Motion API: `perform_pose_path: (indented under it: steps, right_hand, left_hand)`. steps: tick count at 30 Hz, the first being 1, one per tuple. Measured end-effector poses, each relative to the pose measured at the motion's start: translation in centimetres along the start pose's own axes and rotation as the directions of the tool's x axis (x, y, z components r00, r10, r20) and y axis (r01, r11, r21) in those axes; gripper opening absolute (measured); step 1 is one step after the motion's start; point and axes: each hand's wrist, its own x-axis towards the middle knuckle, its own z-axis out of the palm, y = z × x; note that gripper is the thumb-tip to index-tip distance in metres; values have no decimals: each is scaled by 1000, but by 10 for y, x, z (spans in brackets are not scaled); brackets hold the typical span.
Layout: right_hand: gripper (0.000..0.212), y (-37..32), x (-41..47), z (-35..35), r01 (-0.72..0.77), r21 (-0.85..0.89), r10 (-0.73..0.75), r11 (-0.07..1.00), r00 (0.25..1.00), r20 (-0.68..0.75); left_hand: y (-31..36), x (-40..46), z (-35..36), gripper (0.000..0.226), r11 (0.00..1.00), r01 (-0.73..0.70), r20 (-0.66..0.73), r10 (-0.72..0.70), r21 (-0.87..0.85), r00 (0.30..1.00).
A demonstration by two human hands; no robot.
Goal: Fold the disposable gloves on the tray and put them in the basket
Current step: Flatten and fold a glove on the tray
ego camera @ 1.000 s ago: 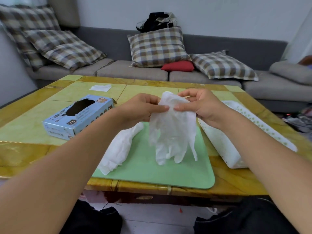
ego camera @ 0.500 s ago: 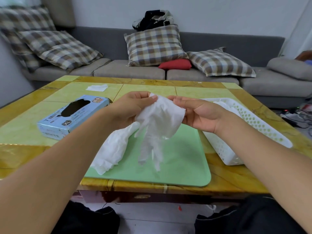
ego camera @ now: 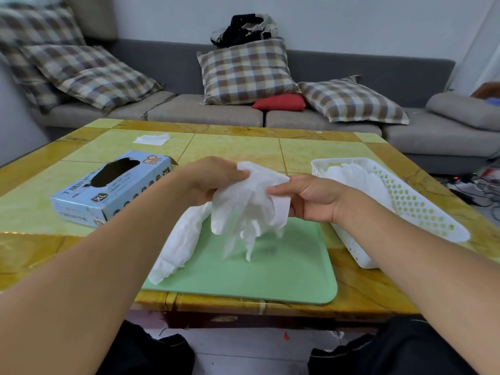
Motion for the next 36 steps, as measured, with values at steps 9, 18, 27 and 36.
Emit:
perform_pose_path:
  steps: [9, 18, 27, 36]
  right_hand:
    - [16, -28, 15, -1, 440, -170, -464, 882, 743, -483]
    - [36, -4, -9, -6, 249, -662, -562, 707, 766, -313]
    - [21, 32, -25, -9, 78, -933, 47, 352, 994, 101]
    - [25, 3, -27, -13, 13, -902, -152, 431, 987, -58]
  left_hand:
    - [15, 20, 10, 7, 903, -430, -326, 398, -30, 858]
    - [-9, 2, 18, 17, 822, -505, -75, 540, 263, 839]
    - [-54, -18, 23, 7, 588, -435, 527, 19, 682, 850]
    - [-35, -12, 10, 26, 623, -367, 351, 155, 691, 924]
